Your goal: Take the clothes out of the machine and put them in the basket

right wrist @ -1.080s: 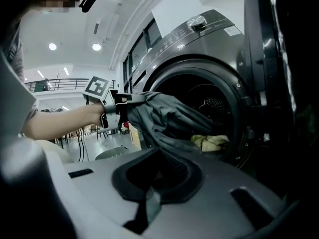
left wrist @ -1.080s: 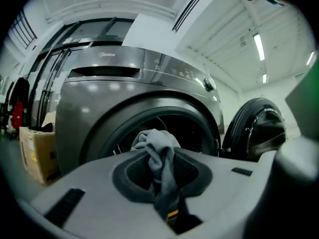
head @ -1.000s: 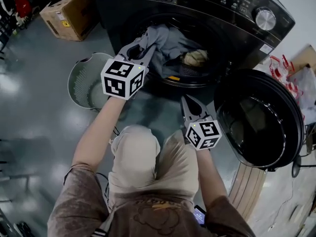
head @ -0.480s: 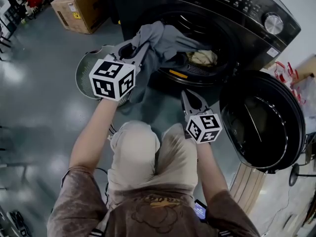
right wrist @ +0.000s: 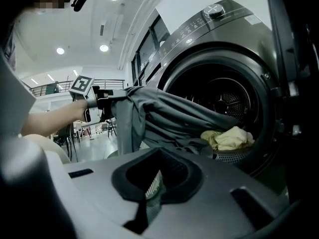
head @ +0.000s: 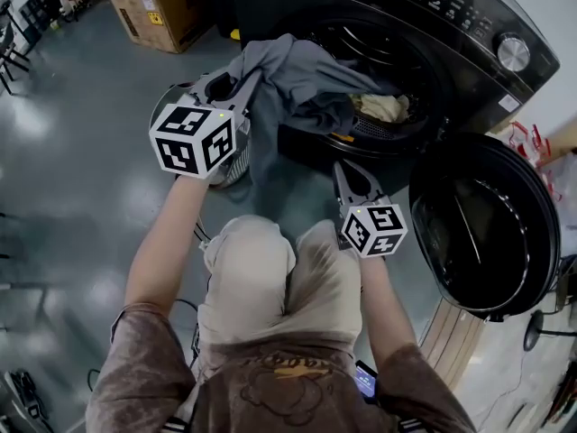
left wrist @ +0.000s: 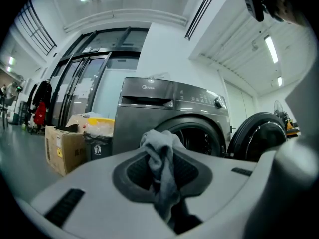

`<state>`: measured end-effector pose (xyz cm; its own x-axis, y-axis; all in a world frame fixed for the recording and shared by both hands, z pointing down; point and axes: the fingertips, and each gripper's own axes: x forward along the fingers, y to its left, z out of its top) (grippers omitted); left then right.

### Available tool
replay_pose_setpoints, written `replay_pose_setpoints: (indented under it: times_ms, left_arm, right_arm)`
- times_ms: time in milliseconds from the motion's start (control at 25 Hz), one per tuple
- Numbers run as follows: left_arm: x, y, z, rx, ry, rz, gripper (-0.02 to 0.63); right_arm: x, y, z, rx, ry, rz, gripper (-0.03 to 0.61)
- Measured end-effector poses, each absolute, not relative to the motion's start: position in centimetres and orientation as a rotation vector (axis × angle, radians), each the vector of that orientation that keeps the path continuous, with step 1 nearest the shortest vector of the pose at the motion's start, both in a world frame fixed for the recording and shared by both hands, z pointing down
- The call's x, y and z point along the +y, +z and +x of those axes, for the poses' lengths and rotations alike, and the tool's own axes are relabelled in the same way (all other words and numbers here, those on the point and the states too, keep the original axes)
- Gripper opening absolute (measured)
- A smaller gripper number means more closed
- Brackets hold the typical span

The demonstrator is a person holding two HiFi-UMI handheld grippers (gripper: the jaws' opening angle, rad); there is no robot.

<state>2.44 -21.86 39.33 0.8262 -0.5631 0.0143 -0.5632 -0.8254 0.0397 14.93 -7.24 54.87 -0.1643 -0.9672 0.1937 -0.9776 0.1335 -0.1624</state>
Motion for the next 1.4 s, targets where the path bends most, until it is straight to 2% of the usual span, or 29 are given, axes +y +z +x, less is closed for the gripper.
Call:
replay_pose_setpoints:
  times_ms: [920, 1400]
  left_arm:
    - [-27.3, 41.4, -8.8, -1.242, 0.023, 2.798, 0.074]
    - [-31.6, 48.6, -11.9, -1.36, 0.169, 2.641, 0.077]
  right_arm:
    - [-10.5, 56.3, 11.3, -2.399, 0.435, 1.892, -0.002]
    - [-11.9, 57.7, 11.0, -2.39, 0.466, 1.872, -0.003]
